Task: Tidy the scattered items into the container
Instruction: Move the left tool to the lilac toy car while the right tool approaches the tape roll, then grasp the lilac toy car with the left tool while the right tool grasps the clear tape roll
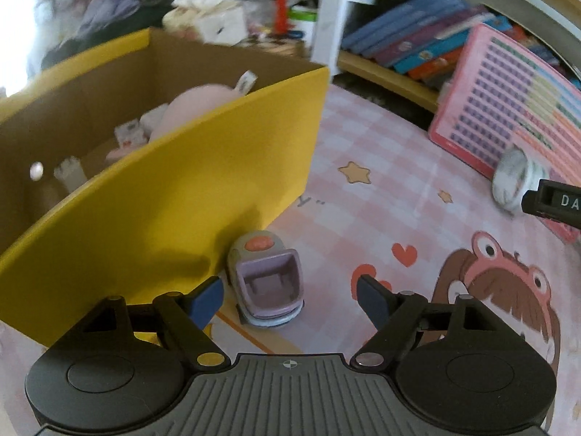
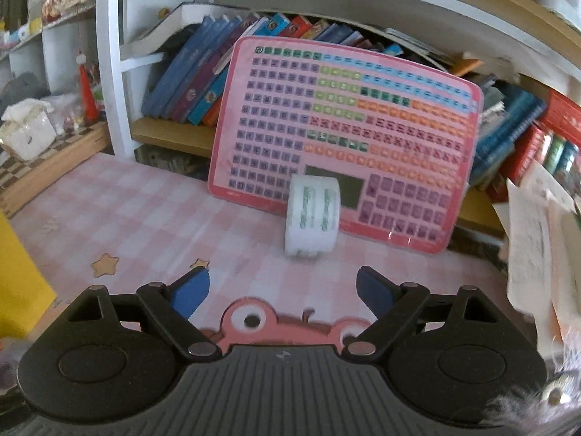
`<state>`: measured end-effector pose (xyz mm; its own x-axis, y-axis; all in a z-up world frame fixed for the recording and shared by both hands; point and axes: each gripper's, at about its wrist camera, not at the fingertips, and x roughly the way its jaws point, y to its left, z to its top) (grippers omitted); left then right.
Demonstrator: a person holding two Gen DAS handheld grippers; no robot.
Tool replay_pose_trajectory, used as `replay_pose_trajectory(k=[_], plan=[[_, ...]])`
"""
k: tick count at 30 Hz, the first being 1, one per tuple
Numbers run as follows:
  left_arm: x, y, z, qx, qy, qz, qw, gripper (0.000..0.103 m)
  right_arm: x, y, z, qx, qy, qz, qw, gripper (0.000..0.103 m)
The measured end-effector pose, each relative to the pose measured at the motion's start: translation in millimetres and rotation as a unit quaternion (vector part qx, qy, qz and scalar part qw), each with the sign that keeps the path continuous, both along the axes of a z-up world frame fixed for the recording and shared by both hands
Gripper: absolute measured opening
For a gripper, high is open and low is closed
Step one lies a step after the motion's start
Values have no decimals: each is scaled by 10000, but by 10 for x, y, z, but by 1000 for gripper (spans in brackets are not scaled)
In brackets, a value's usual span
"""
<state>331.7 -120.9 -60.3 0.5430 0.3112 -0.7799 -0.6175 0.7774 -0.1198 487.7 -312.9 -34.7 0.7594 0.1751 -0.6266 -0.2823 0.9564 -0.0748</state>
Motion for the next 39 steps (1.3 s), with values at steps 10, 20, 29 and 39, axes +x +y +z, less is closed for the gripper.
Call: replay_pose_trajectory(k=[10,20,29,39], plan=[[98,12,-66,-94,-58,352,9993,82,551,86,-195,-124,94,-30,9999,88],[168,-46,-80,229,72,317,9992,76,792,92,-345,-64,225,-89,9997,74],[143,-30,-62,260,275,293,9989,51,821,74,-375,36,264,-96,9996,41],[14,64,-7,-284,132,-115,9994,40,619,13,-263,330,327,129,9988,3]])
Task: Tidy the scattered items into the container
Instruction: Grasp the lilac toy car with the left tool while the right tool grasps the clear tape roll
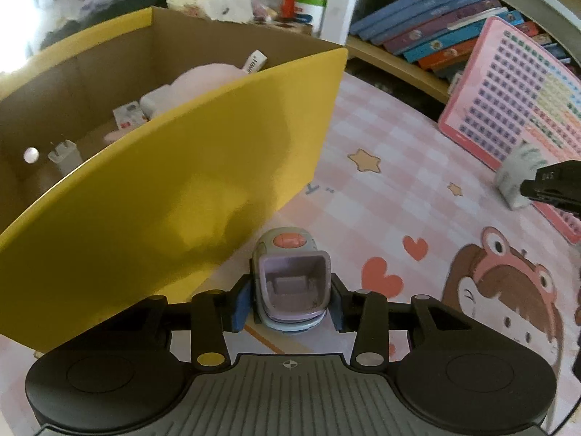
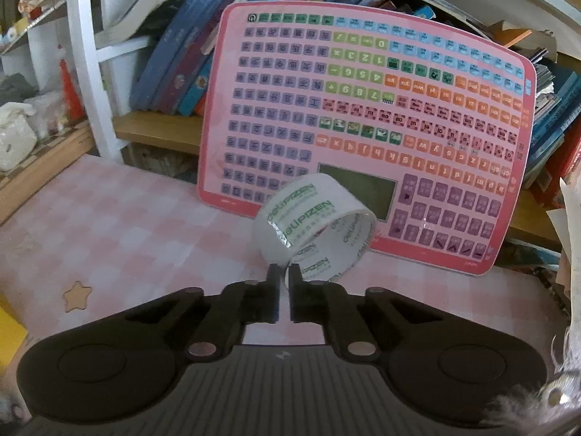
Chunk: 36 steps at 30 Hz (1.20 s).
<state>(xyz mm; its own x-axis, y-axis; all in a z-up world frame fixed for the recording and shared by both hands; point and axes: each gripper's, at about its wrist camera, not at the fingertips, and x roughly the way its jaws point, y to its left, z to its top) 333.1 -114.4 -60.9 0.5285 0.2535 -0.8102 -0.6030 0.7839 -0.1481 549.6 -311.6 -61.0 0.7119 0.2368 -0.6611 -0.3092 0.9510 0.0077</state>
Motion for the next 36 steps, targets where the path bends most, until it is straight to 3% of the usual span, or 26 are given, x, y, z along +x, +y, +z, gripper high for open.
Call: replay_pose_trajectory(k=[8,10,11,12,14,22,26,28,36], plan=[[-122,-1,64,-275,-193,-458,9984,40,-266,-9,116,-84,-206,13,9998,2],[-143,4,89,-281,-258,-516,9979,40,-259,-41,117,38,-163,-69,9998,8],[-153,1,108,-252,-294,-563,9977,40,-246,-59,116,107,-155,-147,9997,21],[-158,-3,125,-220,-327,-607,9974,40,-227,-68,113,151,-159,-239,9995,44],[-160,-15,157,-138,-385,-699,9967,40,-181,-61,110,230,-232,-424,9986,62],[-199,10,216,6,-413,-904,9951,40,220,61,-37,596,-7,-623,9963,56],[-210,3,245,143,-414,-1036,9937,40,378,80,-154,755,255,-666,9946,19],[-216,4,253,142,-421,-1093,9930,40,375,82,-178,781,278,-597,9948,9],[-235,-97,289,189,-466,-1518,9871,40,1,-36,-26,872,172,-396,9953,6]])
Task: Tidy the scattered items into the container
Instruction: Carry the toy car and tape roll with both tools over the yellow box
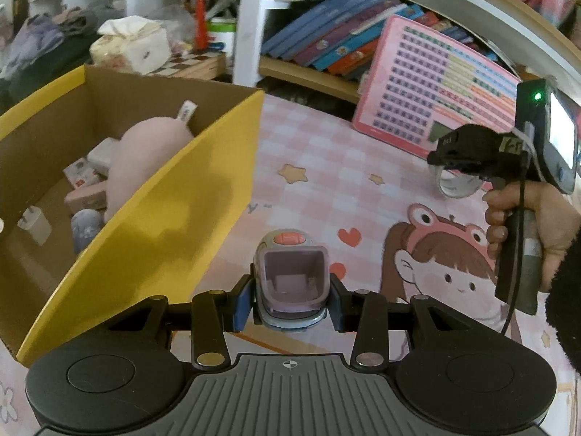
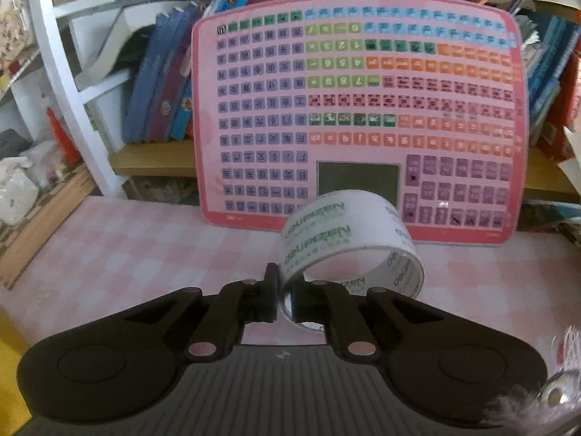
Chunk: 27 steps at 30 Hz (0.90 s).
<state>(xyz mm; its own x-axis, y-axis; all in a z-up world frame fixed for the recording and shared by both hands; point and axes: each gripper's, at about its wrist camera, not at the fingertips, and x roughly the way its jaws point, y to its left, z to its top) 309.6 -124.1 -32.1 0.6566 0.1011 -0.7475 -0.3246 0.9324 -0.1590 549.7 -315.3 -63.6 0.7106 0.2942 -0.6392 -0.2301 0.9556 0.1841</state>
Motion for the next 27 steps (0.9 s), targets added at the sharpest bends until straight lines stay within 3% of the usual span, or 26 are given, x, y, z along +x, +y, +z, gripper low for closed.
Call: replay_pose_trajectory(k=[11,18,27], plan=[[-175,-47,140,-106,-108,-515,9986,40,-776,-167,344,125,-24,297,9995,6],[-435,13,178,-447,-49,-733,9963,40,-1334,-220,443,80,258,456,9986,6],[-674,153,249,-649,-165,-1120,9915,40,-2086,-193,533,62,384,135,9991,6]])
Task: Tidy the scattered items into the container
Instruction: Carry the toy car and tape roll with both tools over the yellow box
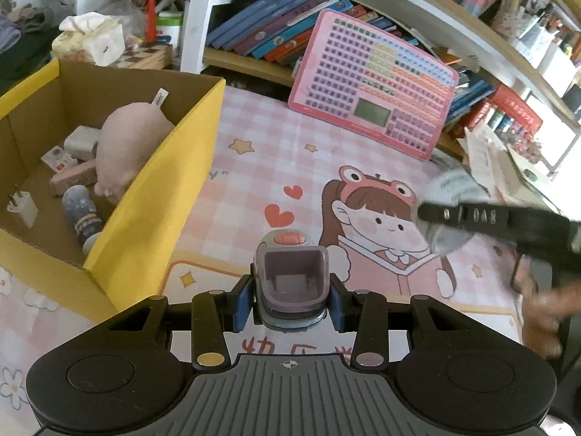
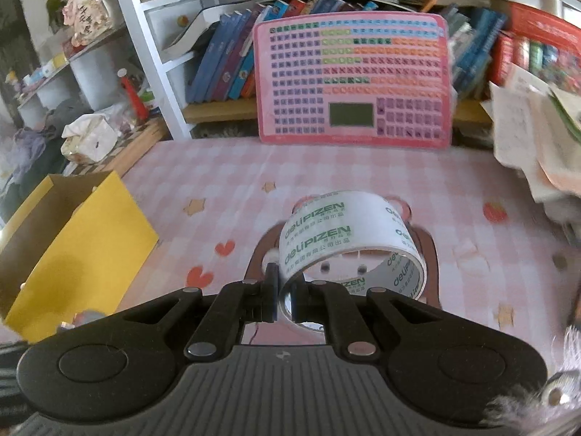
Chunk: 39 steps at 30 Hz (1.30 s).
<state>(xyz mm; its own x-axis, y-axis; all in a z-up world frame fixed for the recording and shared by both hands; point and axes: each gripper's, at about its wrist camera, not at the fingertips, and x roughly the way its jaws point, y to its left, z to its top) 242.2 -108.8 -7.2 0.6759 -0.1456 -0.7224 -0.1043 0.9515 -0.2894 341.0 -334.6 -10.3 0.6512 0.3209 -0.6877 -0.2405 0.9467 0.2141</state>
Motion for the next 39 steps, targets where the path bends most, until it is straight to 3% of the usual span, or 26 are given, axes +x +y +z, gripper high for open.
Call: replay_pose_trajectory(k=[20,28,39], plan=[[-738,658,143,-281,-447,-983,9938,40,-1438,713,190,-146,134,-667,9976,6],[-1116,1034,34,-529,-273,-1040,9928,40,-1939,1071,135,-292,211,-792,9962,6],[-1574,1319,-14,-488,-164,-1118,9924,40,-2431,1417,30,-201,380,-833,9956,6]])
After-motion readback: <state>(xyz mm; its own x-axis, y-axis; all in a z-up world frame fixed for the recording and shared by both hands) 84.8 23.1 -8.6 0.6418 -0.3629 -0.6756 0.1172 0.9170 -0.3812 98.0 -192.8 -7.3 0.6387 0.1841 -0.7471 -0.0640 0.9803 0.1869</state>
